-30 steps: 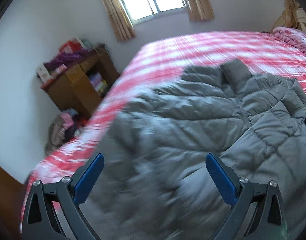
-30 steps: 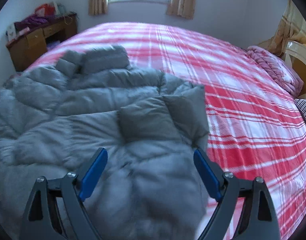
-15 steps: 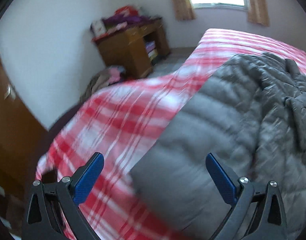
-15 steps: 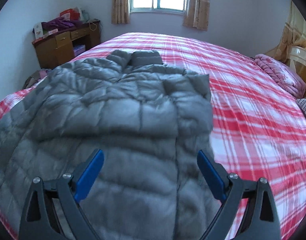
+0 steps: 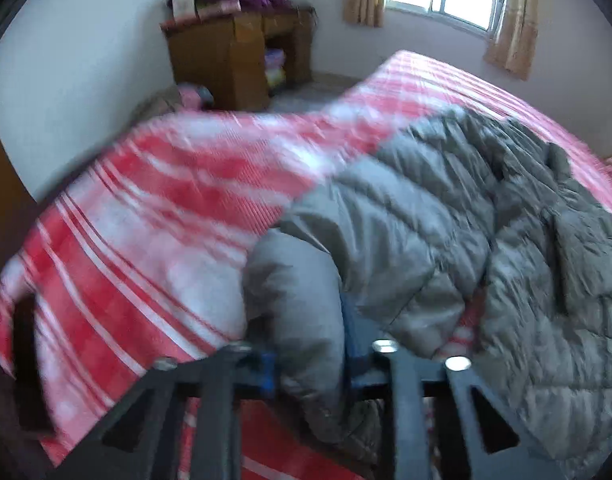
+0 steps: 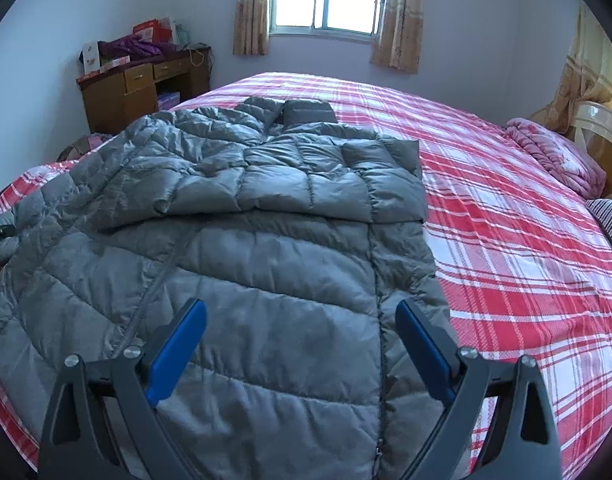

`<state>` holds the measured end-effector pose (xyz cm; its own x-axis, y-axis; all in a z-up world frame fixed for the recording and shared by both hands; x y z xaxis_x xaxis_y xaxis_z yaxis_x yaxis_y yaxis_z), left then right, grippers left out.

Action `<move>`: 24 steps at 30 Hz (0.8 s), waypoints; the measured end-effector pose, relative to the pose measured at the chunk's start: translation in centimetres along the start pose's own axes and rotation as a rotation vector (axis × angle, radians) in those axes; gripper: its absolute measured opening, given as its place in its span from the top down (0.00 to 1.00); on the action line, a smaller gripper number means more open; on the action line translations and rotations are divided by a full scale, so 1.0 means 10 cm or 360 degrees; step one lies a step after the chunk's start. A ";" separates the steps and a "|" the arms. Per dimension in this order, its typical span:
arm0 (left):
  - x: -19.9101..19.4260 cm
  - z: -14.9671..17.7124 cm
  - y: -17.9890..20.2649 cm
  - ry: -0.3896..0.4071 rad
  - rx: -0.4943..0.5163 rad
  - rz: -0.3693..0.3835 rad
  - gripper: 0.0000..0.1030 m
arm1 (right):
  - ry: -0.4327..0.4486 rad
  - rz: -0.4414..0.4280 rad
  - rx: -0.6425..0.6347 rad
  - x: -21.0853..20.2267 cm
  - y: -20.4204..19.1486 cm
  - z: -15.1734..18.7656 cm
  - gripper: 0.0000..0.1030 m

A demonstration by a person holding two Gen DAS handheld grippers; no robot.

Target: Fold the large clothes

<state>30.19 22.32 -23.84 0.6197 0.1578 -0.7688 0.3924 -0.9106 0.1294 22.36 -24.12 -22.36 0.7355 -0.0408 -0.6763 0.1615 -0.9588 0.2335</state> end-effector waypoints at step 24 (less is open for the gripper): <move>-1.15 -0.05 3.44 0.0504 0.0669 0.0424 0.67 | 0.0085 0.0073 0.0340 -0.10 0.71 0.26 0.06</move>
<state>36.91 -10.58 -10.24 0.8580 -0.0495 -0.5113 -0.0675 -0.9976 -0.0166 21.05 -31.67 -21.87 0.7734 -0.0765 -0.6293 -0.0121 -0.9943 0.1060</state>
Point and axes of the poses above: each gripper's, at about its wrist camera, not at the fingertips, and x roughly the way its jaws point, y to its right, z to its underside, the point moved 10 cm from there along x, roughly the way its jaws point, and after that the axes turned 13 degrees about -x, right-handed, at the moved point
